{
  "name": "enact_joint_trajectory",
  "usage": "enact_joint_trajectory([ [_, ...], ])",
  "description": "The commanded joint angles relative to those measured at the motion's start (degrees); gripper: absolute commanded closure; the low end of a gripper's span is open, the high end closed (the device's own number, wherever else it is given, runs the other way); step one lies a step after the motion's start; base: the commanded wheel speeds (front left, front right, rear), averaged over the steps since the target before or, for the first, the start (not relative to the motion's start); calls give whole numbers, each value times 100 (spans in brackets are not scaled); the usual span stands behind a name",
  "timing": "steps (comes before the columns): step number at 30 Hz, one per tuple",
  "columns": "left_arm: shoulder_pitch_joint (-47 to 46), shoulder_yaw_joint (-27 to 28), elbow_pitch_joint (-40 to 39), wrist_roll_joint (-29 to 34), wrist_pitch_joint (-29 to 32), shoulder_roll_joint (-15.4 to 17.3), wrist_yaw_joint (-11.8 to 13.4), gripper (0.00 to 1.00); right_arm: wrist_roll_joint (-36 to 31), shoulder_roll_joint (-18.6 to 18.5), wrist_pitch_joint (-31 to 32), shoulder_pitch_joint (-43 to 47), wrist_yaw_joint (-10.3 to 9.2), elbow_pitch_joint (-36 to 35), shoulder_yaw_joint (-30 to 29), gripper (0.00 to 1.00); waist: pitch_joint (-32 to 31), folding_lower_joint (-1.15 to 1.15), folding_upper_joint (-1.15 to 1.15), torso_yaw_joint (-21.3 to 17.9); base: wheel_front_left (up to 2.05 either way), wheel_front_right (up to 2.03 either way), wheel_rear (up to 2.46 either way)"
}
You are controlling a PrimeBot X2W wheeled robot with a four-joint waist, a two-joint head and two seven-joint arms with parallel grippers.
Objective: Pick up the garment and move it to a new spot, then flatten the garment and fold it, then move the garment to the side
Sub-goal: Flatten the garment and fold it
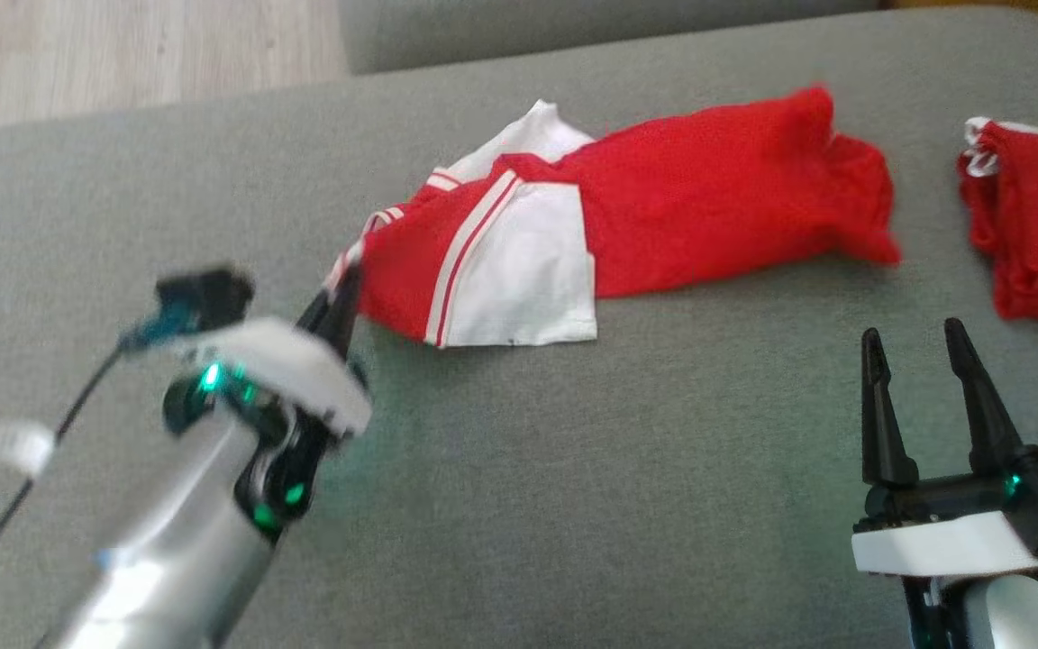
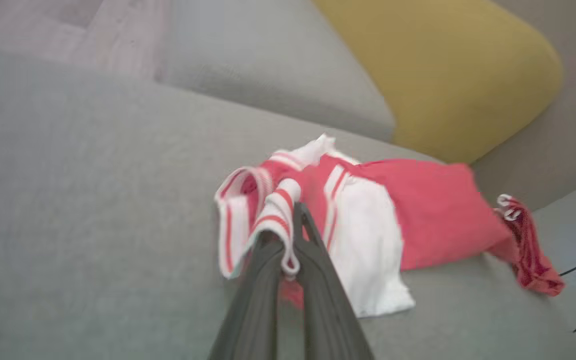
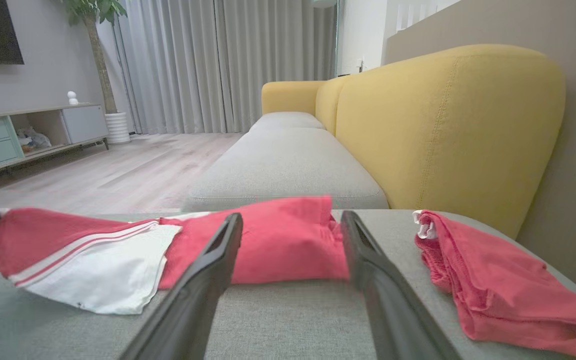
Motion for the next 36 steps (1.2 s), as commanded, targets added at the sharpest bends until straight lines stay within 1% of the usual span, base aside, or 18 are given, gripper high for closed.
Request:
enact_joint_trajectory([
  [1,-287,314,-192,4,-346,236,-21,100,-36,-117,-32,-232,-4,-204,137,0,228,0,0,101,0,0,0],
  [3,-151,409,-97,57,-633,341,-17,100,-35,-155,-32,-283,-4,-204,155,0,333,0,0,107,0,0,0],
  [4,-125,459,-66,91,-782,376,-11,80,-36,-172,-32,-298,-4,-202,156,0,376,0,0,109,0,0,0],
  [5,-118,489,-49,169,-947,416,4,0,-36,-188,-32,-304,-4,-201,149,0,411,0,0,114,0,0,0],
  [6,-118,489,-49,169,-947,416,4,0,-36,-188,-32,-304,-4,-201,149,0,411,0,0,114,0,0,0],
  [9,-123,495,-50,628,-1544,525,241,0,-36,-201,-32,-299,-4,-207,130,0,495,0,0,117,0,0,0],
  [11,-108,414,-137,1142,-1794,579,520,0,-38,-199,-32,-287,-4,-210,133,0,518,0,0,110,0,0,0],
  [15,19,143,-581,2517,-1912,601,1332,0,-31,-190,-32,-272,-4,-195,142,0,510,0,0,86,0,0,0],
  [16,83,78,-794,2828,-1915,544,1455,0,-28,-188,-32,-274,-4,-190,143,0,510,0,0,82,0,0,0],
  [17,180,-19,-972,3066,-1916,466,1528,0,-26,-186,-32,-278,-4,-183,144,0,504,0,0,78,0,0,0],
  [18,272,-167,-1092,3281,-1917,401,1548,0,-25,-185,-32,-284,-4,-175,149,0,497,0,0,71,0,0,0],
  [20,407,-527,-1138,3579,-1918,266,1485,0,-23,-181,-32,-301,-4,-157,172,0,481,0,0,45,0,0,0],
  [24,439,-1132,-826,3858,-1832,-38,1215,0,-16,-175,-32,-337,-4,-129,260,0,458,0,0,-63,0,0,0],
  [27,358,-1306,-463,3819,-1712,-325,1065,0,1,-180,-32,-353,-4,-124,314,0,472,0,0,-186,0,0,0],
  [30,202,-1366,-75,3780,-1706,-576,949,0,13,-183,-32,-353,-4,-120,330,0,504,0,0,-315,0,0,0],
  [31,104,-1412,229,3746,-1676,-696,839,0,17,-184,-32,-351,-4,-118,344,0,528,0,0,-407,0,0,0],
  [36,-118,-1446,924,3632,-1634,-896,577,0,30,-182,-32,-372,-4,-132,334,0,607,0,0,-601,0,0,0],
])
